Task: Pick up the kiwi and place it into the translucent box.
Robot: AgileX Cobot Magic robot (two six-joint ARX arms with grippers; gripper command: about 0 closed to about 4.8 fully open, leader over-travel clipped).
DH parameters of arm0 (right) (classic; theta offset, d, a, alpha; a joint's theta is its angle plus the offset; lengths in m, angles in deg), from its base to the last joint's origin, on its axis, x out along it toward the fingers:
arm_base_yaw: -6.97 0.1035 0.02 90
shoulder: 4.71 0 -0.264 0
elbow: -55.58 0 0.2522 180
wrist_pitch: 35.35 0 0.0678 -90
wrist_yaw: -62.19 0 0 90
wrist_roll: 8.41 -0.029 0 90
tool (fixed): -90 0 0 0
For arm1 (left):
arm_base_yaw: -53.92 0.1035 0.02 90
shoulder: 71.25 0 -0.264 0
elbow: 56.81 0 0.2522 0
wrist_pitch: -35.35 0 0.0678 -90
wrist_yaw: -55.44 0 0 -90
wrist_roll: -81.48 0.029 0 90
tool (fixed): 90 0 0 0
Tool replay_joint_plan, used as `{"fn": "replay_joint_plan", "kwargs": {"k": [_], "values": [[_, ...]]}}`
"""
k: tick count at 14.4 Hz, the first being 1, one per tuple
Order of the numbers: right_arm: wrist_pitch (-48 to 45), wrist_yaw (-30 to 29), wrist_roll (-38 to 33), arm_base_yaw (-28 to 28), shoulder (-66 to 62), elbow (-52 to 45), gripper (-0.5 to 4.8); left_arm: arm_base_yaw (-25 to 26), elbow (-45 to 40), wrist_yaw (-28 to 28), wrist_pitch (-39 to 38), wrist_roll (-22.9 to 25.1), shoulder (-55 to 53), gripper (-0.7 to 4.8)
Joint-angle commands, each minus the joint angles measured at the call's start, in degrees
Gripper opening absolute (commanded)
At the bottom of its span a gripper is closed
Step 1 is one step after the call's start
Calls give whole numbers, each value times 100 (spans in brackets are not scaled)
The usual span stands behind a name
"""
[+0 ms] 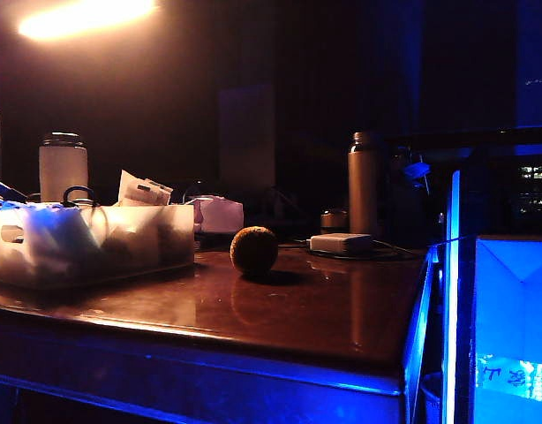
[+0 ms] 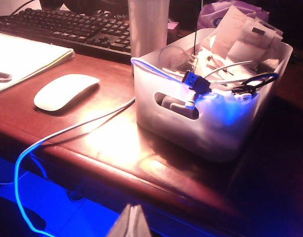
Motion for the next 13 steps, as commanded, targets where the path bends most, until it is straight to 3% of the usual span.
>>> {"fn": "replay_joint_plan", "kwargs": {"k": [1,6,8,10,13], "values": [[-24,-20,-22,0,7,-22,-1,-9,-17,35,-59,20,15,-3],[-70,-42,-162,0,7,-22,-1,-9,-15,31,-46,4,15,-4],[-315,-7,-1609,0,7,-22,-1,-11,85,-28,343,-734,15,-4],[7,-48,-2308,7,7,-7,-1,-11,684,-61,354,-1003,15,-4],[-2,-144,-2380,0,7,411,-2,-7,2035,22,46,-811,-658,-4]]}}
